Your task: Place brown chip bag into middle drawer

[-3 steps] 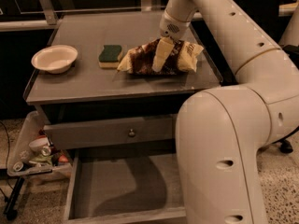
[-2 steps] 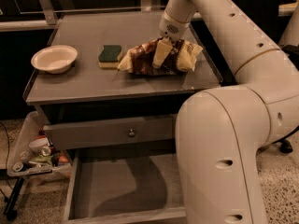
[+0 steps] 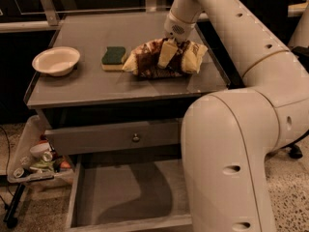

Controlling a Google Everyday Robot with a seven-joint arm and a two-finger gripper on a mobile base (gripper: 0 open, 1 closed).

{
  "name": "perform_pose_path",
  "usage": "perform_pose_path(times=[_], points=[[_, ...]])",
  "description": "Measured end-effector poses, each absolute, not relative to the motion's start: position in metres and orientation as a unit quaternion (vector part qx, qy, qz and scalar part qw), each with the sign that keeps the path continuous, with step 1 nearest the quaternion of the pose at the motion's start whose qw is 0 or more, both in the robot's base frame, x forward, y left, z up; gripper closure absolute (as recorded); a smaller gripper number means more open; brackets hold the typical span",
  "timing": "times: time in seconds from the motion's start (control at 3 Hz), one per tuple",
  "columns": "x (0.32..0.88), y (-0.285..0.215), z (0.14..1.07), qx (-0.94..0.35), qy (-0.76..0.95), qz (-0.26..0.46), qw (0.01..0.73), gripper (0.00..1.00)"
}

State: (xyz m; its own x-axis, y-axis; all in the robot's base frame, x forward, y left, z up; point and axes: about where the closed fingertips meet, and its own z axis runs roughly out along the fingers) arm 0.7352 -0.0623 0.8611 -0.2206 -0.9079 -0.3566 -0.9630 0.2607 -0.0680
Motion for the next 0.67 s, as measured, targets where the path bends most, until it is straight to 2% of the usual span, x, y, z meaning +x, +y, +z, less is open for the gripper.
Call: perform_pose_path(times=[0.33, 0.67], points=[[0.735, -0.062, 0.865, -0.602, 0.777, 0.084, 0.165, 1.00], [0.733, -0.067, 0.889, -0.598, 0.777, 0.065, 0.184, 1.00]])
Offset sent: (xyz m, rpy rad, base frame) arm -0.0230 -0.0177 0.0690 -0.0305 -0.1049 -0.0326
